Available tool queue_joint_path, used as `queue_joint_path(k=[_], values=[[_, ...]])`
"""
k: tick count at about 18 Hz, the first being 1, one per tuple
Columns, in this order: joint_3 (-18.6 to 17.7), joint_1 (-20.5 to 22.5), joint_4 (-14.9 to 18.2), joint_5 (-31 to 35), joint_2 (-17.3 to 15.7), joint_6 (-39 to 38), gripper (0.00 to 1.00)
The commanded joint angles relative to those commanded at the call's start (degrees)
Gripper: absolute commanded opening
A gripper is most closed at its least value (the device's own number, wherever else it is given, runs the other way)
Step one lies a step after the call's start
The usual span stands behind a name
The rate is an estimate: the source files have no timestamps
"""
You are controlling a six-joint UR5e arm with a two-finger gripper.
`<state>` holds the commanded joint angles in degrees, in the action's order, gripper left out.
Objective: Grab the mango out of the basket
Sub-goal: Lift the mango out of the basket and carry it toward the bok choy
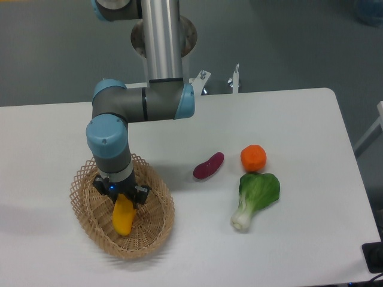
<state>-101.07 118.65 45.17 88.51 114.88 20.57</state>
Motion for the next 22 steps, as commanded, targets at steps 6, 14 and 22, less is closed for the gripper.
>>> queue_joint_path(k=[6,14,22], values=[[0.79,3.07,0.87,1.40,-4.57,4.29,0.58],[0.18,12.38,4.92,1.58,-9.14,16.77,0.57],[0.09,21.70,5.36,1.32,-9.23,32.76,0.57]])
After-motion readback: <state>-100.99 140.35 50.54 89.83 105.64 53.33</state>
